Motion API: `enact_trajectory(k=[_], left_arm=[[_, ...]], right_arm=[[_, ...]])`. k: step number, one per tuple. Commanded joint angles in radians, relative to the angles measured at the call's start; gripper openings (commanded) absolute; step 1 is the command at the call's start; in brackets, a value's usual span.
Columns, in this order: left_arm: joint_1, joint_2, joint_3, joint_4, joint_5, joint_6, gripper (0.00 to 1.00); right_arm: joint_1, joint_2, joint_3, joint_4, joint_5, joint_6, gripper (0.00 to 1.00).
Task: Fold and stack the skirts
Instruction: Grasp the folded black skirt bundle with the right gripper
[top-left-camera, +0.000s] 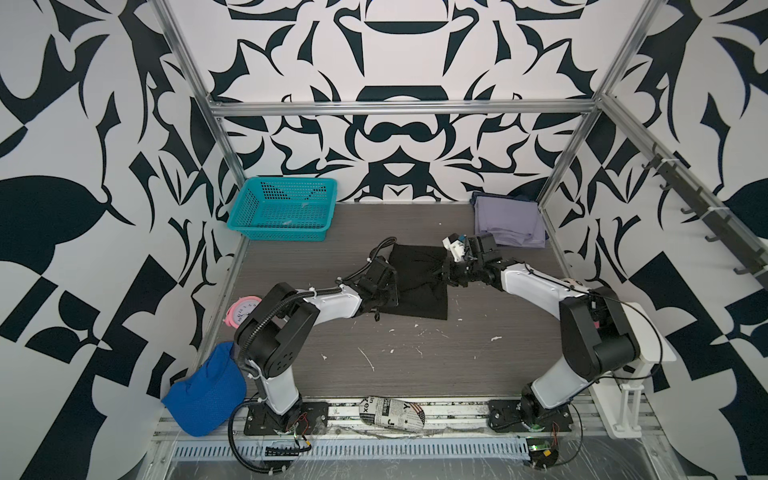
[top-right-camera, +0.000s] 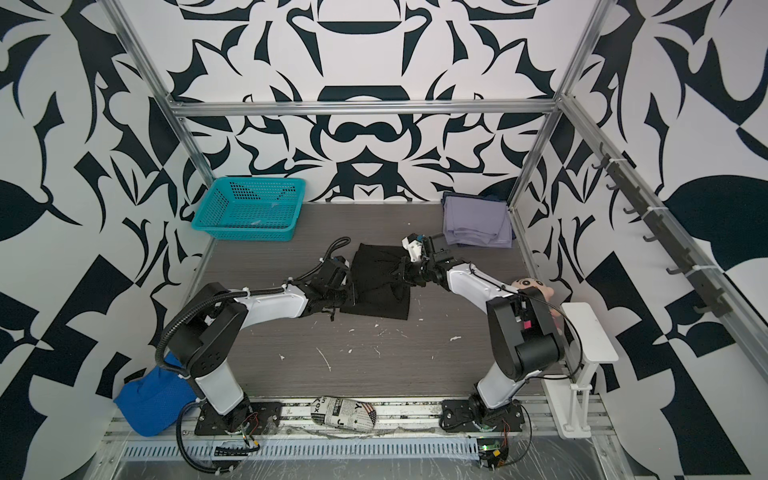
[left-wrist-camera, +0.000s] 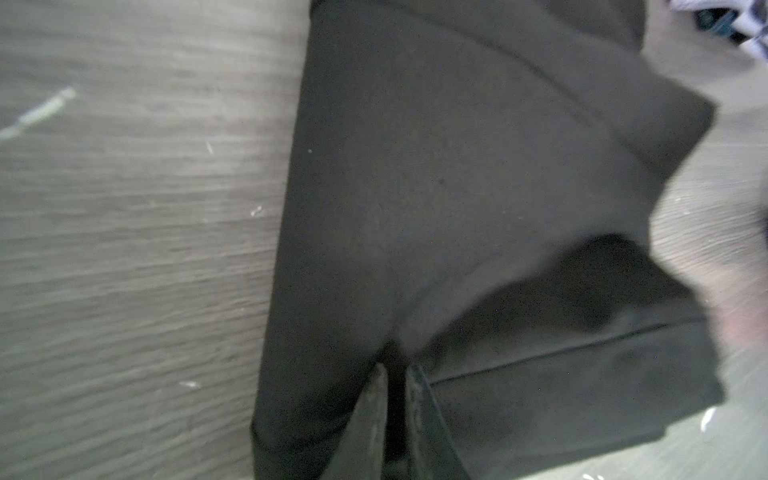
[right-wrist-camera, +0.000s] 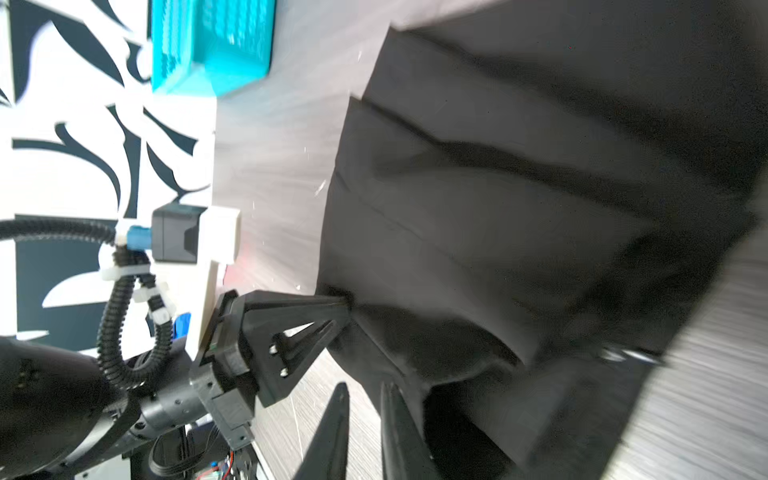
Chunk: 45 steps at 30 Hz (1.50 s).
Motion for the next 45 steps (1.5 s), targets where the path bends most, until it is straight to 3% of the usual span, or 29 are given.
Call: enact_trajectory(k=[1, 10, 15, 18, 23, 26, 29, 33, 35, 45], left_arm=[[-0.004, -0.008, -0.006, 0.018, -0.004, -0.014, 0.16], [0.013, -0.155, 0.020, -0.096, -0.060, 0.064, 0.23], [0.062, -0.225, 0.025, -0.062, -0.015, 0.082, 0.30], [0.079, -0.174, 0.062, -0.049, 0.036, 0.096, 0.32], [0.057, -0.029, 0.125, -0.026, 0.105, 0.109, 0.22], [0.037, -0.003, 0.129, 0.005, 0.083, 0.122, 0.22], [0.027, 0.038, 0.146, 0.015, 0.103, 0.122, 0.22], [-0.004, 0.084, 0.160, 0.004, 0.094, 0.125, 0.21], [-0.020, 0.101, 0.164, 0.001, 0.083, 0.124, 0.21], [-0.048, 0.143, 0.178, 0.001, 0.072, 0.119, 0.20]], right_arm=[[0.015, 0.077, -0.011, 0.025, -0.007, -0.016, 0.18], [0.005, 0.154, -0.071, 0.008, 0.106, -0.048, 0.14], [0.003, 0.124, -0.074, -0.023, 0.126, -0.066, 0.14], [0.003, 0.097, -0.071, -0.017, 0.116, -0.055, 0.17], [0.001, 0.035, -0.036, -0.047, 0.084, -0.039, 0.23], [-0.014, -0.030, -0.030, -0.071, 0.081, -0.032, 0.29], [-0.064, -0.104, -0.028, -0.110, 0.103, -0.008, 0.45], [-0.144, -0.160, -0.025, -0.197, 0.238, -0.040, 0.74], [-0.164, -0.142, -0.022, -0.205, 0.223, -0.079, 0.85], [-0.162, 0.088, 0.025, -0.089, 0.102, -0.061, 0.88]])
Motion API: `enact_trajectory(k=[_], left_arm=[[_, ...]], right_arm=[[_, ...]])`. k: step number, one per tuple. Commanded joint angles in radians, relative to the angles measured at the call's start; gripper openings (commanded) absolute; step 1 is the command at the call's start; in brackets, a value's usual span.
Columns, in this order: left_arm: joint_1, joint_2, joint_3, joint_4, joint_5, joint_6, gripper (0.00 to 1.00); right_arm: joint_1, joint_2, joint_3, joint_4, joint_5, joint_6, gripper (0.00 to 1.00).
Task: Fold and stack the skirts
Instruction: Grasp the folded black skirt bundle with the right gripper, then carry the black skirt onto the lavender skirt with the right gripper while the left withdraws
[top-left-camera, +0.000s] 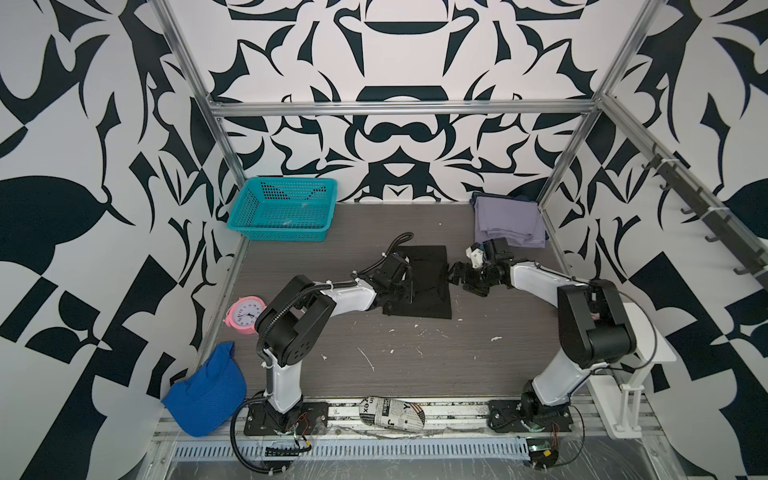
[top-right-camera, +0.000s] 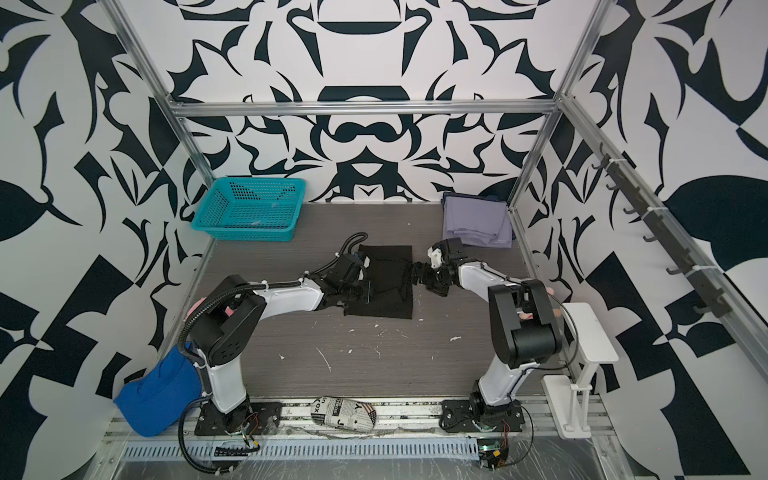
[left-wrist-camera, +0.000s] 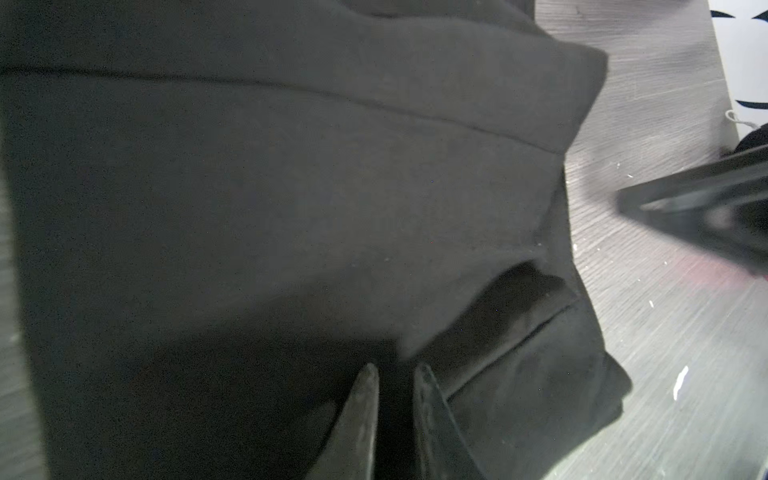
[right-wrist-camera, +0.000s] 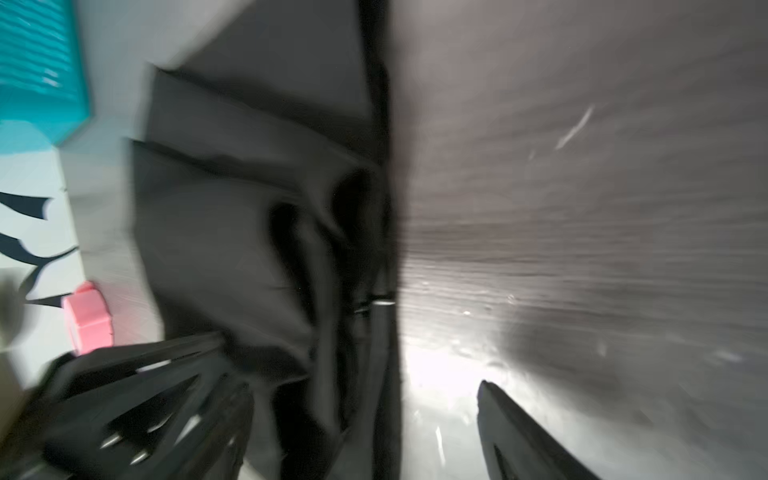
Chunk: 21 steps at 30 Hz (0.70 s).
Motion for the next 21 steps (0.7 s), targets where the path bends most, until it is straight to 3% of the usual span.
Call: enact_trajectory(k=[1, 7, 12, 18, 21], left_arm=[[-0.005, 0.020, 0.015, 0.003, -0.009, 0.005, 0.20], [-0.013, 0.021, 0.008, 0.002, -0.009, 0.017, 0.20], [-0.017, 0.029, 0.007, 0.013, -0.013, 0.017, 0.20], [-0.018, 0.013, -0.007, 0.026, -0.020, 0.019, 0.20], [-0.018, 0.002, -0.014, 0.028, -0.030, 0.025, 0.20]], right_arm=[[0.013, 0.032, 0.047, 0.075, -0.078, 0.013, 0.88], [0.030, 0.109, 0.044, 0.166, -0.166, 0.057, 0.87], [0.062, 0.159, 0.040, 0.209, -0.174, 0.076, 0.85], [0.089, 0.209, 0.022, 0.285, -0.147, 0.140, 0.57], [0.105, 0.218, 0.030, 0.269, -0.107, 0.140, 0.56]])
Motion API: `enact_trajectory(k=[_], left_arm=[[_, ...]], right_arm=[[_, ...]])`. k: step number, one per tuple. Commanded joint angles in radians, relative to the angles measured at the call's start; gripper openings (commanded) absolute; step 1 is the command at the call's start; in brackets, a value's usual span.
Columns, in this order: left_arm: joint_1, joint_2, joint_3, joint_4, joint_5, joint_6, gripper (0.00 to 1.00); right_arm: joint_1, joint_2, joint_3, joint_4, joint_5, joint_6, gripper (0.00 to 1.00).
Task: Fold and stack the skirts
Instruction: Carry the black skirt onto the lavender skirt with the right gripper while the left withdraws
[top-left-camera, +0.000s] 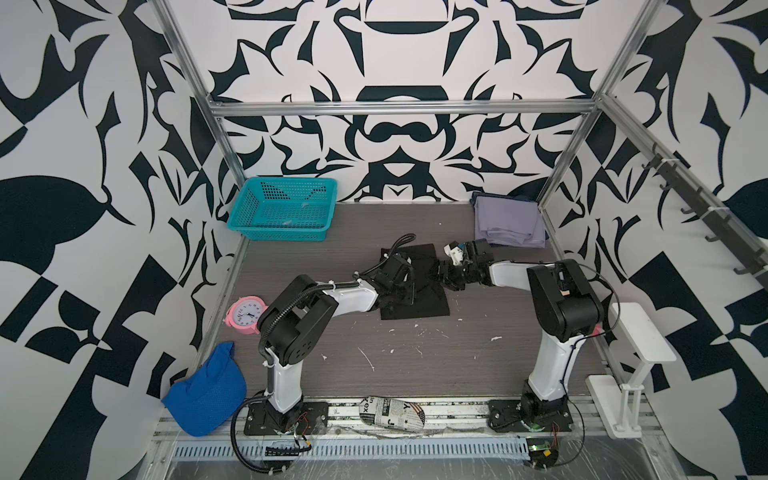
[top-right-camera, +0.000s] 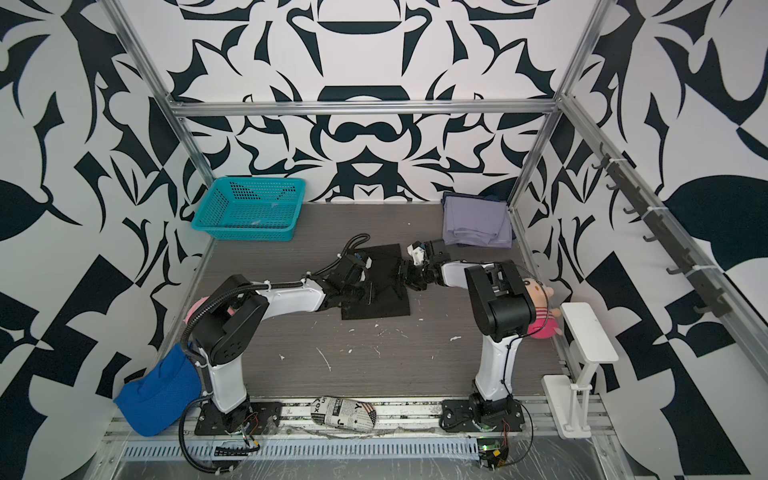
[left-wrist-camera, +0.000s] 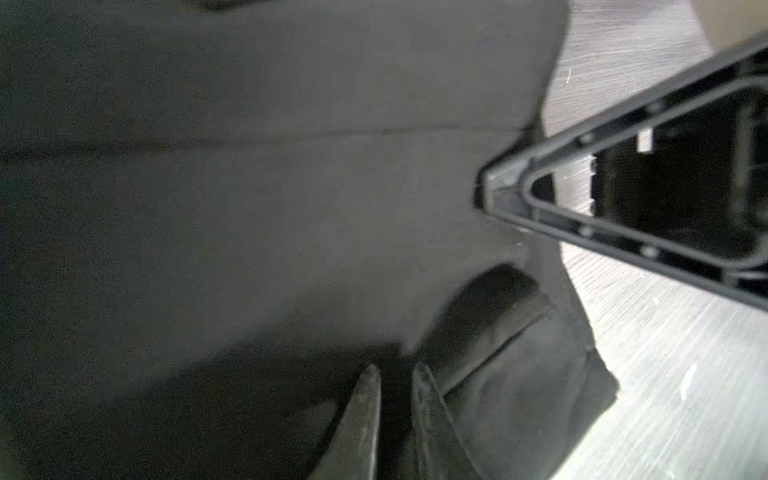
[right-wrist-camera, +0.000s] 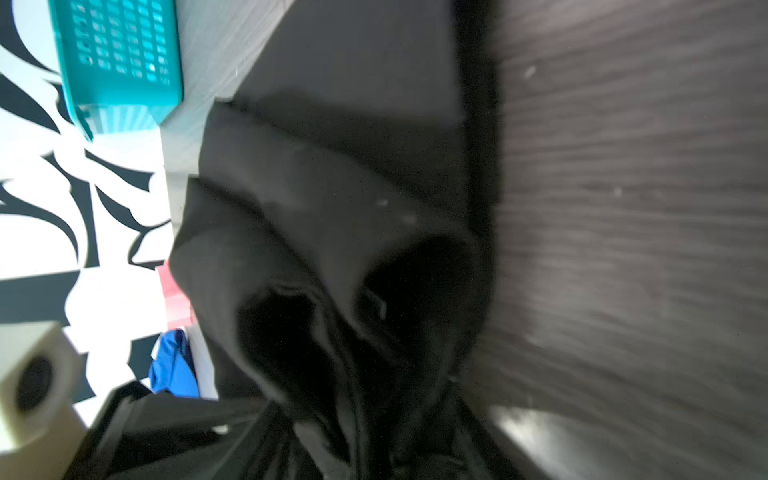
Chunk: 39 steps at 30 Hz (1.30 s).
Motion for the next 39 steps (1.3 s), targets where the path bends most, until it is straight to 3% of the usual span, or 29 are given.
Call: enact_trajectory(k=[1, 4, 6, 12, 14, 16, 20, 21, 27, 39], left_arm=[[-0.004, -0.010, -0.017, 0.013, -0.020, 0.012, 0.20], [-0.003, -0.016, -0.028, 0.022, -0.027, 0.014, 0.19], [-0.004, -0.024, -0.040, 0.030, -0.036, 0.013, 0.19], [-0.002, -0.135, -0.099, 0.055, -0.097, 0.015, 0.21], [-0.002, -0.217, -0.137, 0.065, -0.148, 0.023, 0.36], [-0.002, -0.323, -0.189, 0.083, -0.218, 0.033, 0.41], [0.010, -0.554, -0.333, 0.170, -0.372, 0.056, 0.76], [0.031, -0.601, -0.371, 0.197, -0.366, 0.057, 0.79], [0.111, -0.757, -0.463, 0.169, -0.339, 0.061, 0.84], [0.112, -0.760, -0.452, 0.155, -0.296, 0.022, 0.83]], right_arm=[[0.028, 0.030, -0.012, -0.060, 0.089, 0.014, 0.55], [0.053, 0.034, -0.003, -0.083, 0.123, -0.003, 0.28], [0.053, 0.041, -0.017, -0.043, 0.116, 0.016, 0.00], [0.041, 0.026, 0.000, -0.024, 0.084, 0.046, 0.00], [0.029, 0.017, 0.004, 0.014, 0.047, 0.088, 0.00], [0.018, 0.000, 0.010, 0.052, 0.015, 0.134, 0.00], [0.005, -0.069, 0.032, 0.133, 0.000, 0.236, 0.00], [-0.006, -0.090, 0.025, 0.201, -0.006, 0.284, 0.00], [-0.107, -0.159, 0.027, 0.489, 0.051, 0.534, 0.00], [-0.206, -0.210, 0.238, 0.558, 0.470, 0.595, 0.00]])
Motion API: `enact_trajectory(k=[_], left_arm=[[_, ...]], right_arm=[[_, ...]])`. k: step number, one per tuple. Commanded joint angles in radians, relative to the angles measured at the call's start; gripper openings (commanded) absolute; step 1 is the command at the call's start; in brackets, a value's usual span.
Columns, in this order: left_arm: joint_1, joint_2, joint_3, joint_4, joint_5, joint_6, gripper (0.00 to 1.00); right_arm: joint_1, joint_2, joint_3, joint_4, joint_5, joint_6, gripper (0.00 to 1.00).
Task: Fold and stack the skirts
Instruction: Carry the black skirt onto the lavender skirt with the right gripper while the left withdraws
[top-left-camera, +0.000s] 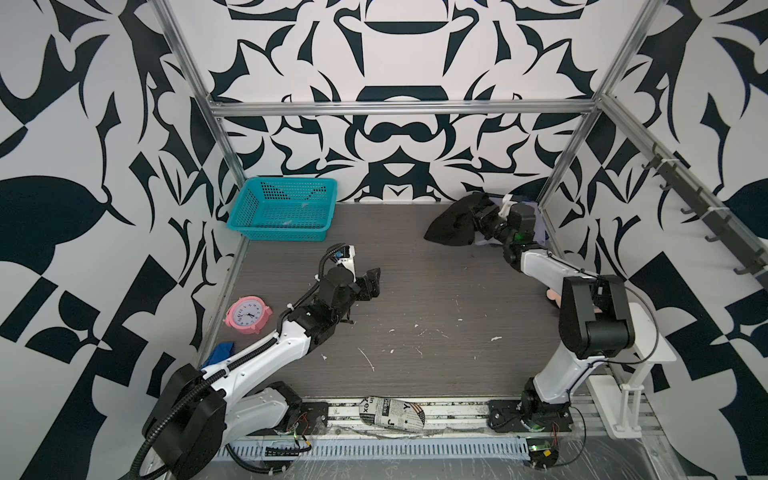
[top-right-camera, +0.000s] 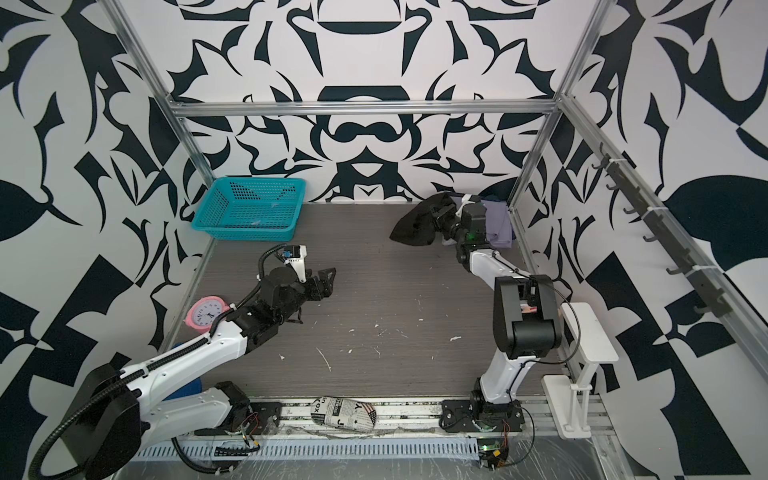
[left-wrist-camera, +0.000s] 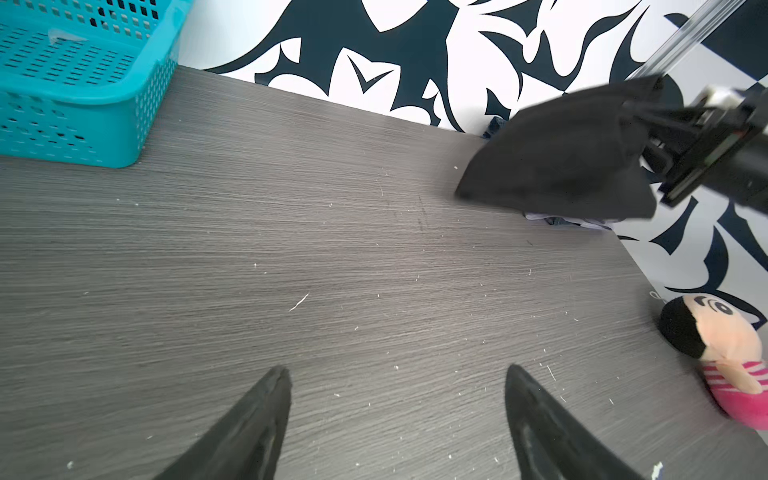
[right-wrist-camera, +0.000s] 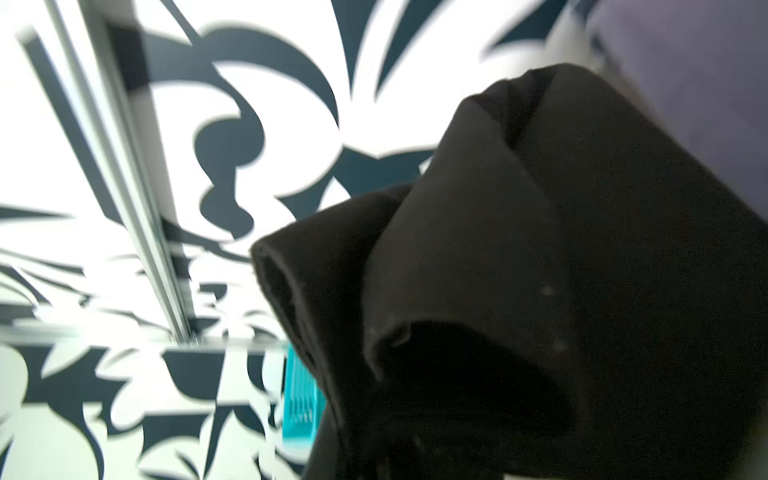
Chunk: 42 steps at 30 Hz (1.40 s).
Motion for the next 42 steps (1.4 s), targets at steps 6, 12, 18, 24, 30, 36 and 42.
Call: enact_trajectory(k=[6, 12, 18, 24, 30, 36, 42], left_arm=[[0.000, -0.026, -0.014, 0.004, 0.012, -0.039, 0.84], [0.000, -0.066, -0.044, -0.019, -0.006, -0.044, 0.84], [0.000, -0.099, -0.043, -0.067, -0.032, -0.036, 0.84], [0.000, -0.097, -0.046, -0.070, -0.033, -0.034, 0.84], [0.000, -0.081, -0.042, -0.083, -0.029, -0.042, 0.84], [0.000, -0.071, -0.039, -0.079, -0.025, -0.044, 0.83], [0.000, -0.054, -0.029, -0.093, -0.018, -0.040, 0.83]], right_arm=[[-0.036, -0.032, 0.202, 0.077, 0.392, -0.122, 0.00], [-0.099, 0.047, 0.288, 0.088, 0.479, -0.181, 0.00], [-0.158, 0.149, 0.408, 0.048, 0.479, -0.203, 0.00], [-0.178, 0.260, 0.526, 0.011, 0.488, -0.214, 0.00], [-0.185, 0.356, 0.643, -0.057, 0.461, -0.210, 0.00], [-0.188, 0.365, 0.599, -0.079, 0.465, -0.238, 0.00], [-0.194, 0.371, 0.497, -0.064, 0.436, -0.250, 0.00]])
